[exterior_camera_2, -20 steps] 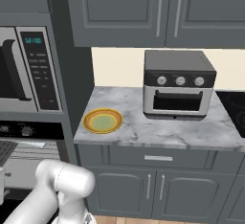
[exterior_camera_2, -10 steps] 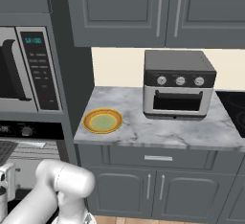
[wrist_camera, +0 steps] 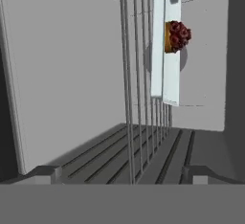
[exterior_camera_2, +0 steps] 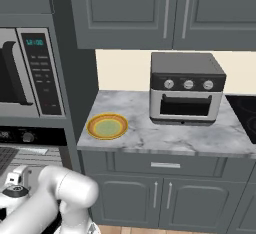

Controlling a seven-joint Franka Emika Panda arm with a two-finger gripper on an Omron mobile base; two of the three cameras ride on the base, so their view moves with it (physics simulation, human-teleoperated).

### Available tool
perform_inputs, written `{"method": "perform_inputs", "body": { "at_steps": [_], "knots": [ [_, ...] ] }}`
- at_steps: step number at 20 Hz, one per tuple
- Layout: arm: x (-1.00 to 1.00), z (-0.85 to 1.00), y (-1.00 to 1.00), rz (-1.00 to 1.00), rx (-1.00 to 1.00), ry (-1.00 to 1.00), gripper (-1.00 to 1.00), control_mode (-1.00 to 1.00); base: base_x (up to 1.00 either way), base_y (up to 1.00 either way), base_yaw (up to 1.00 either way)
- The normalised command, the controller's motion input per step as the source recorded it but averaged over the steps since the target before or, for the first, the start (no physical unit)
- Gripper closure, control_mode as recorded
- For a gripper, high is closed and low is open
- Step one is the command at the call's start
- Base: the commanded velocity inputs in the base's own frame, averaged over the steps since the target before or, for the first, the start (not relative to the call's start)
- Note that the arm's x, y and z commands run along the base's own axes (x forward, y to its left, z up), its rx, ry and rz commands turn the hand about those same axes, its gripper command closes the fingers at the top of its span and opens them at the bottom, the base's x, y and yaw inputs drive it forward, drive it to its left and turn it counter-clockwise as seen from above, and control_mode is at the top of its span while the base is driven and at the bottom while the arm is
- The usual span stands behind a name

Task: Take the baked cake out of the oven and place it on the plate for cooling. Then close the oven door.

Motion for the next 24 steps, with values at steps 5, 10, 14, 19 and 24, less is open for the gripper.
{"method": "perform_inputs", "body": {
  "at_steps": [5, 10, 14, 19, 24],
  "knots": [
    [0.11, -0.11, 0.05, 0.00, 0.02, 0.00, -1.00, -1.00, 0.00, 0.00, 0.00],
    [0.07, -0.15, 0.21, 0.00, 0.00, 0.00, -1.00, -1.00, 0.00, 0.00, 0.00],
    [0.11, -0.20, 0.32, -0.01, 0.00, -0.04, -1.00, -1.00, 0.00, 0.00, 0.00],
    [0.29, -0.28, 0.26, -0.07, 0.00, -0.04, -1.00, -1.00, 0.00, 0.00, 0.00],
    [0.35, -0.22, 0.21, -0.13, 0.00, -0.02, -1.00, -1.00, 0.00, 0.00, 0.00]
  ]
}}
